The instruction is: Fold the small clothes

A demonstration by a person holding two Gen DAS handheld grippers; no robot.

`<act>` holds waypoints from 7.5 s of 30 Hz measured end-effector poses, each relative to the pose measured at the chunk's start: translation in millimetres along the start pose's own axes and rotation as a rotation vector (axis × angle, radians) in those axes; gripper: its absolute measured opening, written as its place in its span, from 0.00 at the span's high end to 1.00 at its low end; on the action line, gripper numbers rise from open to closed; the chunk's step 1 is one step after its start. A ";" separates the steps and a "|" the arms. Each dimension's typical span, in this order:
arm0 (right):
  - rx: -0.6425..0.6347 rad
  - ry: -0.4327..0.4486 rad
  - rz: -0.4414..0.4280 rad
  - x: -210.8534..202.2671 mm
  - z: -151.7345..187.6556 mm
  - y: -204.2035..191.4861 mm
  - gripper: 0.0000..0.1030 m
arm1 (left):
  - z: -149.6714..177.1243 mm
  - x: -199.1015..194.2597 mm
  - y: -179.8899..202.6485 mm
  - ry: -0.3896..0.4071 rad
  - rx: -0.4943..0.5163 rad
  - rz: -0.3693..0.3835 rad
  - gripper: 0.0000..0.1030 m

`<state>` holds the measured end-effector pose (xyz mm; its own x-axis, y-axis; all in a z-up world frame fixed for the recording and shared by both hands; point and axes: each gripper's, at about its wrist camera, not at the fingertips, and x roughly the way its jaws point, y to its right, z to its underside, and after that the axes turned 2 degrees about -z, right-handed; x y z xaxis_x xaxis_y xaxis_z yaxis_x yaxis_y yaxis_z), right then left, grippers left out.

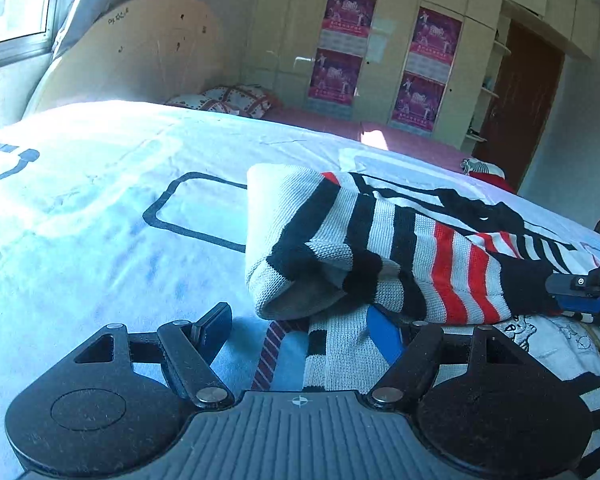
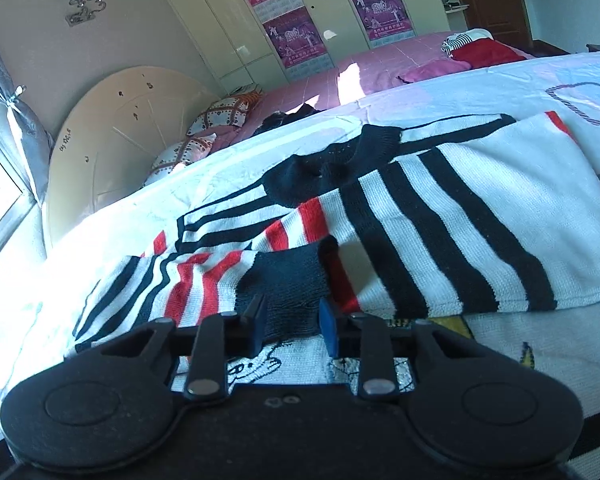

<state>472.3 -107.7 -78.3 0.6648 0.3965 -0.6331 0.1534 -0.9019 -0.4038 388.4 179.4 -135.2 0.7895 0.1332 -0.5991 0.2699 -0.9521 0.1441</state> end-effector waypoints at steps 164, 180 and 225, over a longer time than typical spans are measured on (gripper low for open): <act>0.173 -0.017 -0.066 -290.8 185.2 136.4 0.94 | 141.1 -165.2 -75.2 -0.224 -0.254 0.470 0.96; 0.051 0.145 -0.021 -303.6 145.1 113.7 0.94 | 86.4 -165.4 -67.7 -0.065 -0.319 0.554 0.95; 0.141 0.143 -0.125 2.7 -123.5 208.0 0.52 | -94.4 161.4 21.5 0.012 -0.377 0.438 0.08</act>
<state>596.3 -315.4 -82.5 0.7454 0.4662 -0.4765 0.1441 -0.8106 -0.5677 573.7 206.4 -154.4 0.8773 -0.2463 -0.4119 0.0925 -0.7555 0.6486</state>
